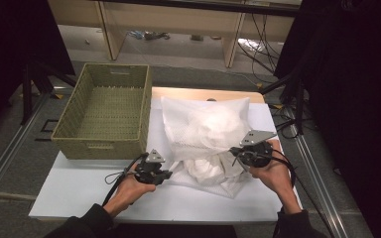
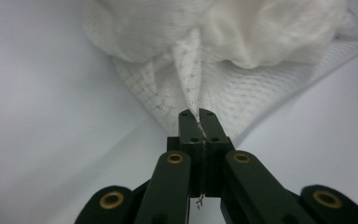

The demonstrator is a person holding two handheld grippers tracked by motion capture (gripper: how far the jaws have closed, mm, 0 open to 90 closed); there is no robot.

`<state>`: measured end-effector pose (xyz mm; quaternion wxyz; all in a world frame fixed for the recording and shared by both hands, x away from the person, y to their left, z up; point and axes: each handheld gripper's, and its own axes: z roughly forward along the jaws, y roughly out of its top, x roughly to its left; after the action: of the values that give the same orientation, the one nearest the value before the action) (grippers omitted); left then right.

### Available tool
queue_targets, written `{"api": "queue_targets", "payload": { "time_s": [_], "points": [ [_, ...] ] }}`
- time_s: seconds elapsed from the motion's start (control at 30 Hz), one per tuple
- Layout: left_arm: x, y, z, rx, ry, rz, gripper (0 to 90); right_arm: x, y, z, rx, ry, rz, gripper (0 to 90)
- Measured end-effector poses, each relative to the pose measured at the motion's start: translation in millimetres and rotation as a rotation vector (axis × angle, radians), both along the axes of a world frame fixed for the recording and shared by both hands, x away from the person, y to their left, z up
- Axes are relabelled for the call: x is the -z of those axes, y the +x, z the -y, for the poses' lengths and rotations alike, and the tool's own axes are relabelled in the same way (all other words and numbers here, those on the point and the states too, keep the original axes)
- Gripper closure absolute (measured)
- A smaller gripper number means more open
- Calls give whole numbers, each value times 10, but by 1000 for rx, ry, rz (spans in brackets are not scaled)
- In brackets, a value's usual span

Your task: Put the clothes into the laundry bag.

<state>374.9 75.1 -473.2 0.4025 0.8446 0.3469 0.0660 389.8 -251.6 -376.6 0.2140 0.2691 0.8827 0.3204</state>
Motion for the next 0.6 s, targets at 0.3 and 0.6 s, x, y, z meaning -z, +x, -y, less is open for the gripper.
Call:
{"api": "queue_targets", "payload": {
  "time_s": [0.3,0.6],
  "points": [
    [18,-154,30,64,48,4,894,-31,-47,-14,-15,2,6,900],
    [-309,-288,251,87,40,102,605,-80,-65,-57,-42,-2,24,900]
  ]
}}
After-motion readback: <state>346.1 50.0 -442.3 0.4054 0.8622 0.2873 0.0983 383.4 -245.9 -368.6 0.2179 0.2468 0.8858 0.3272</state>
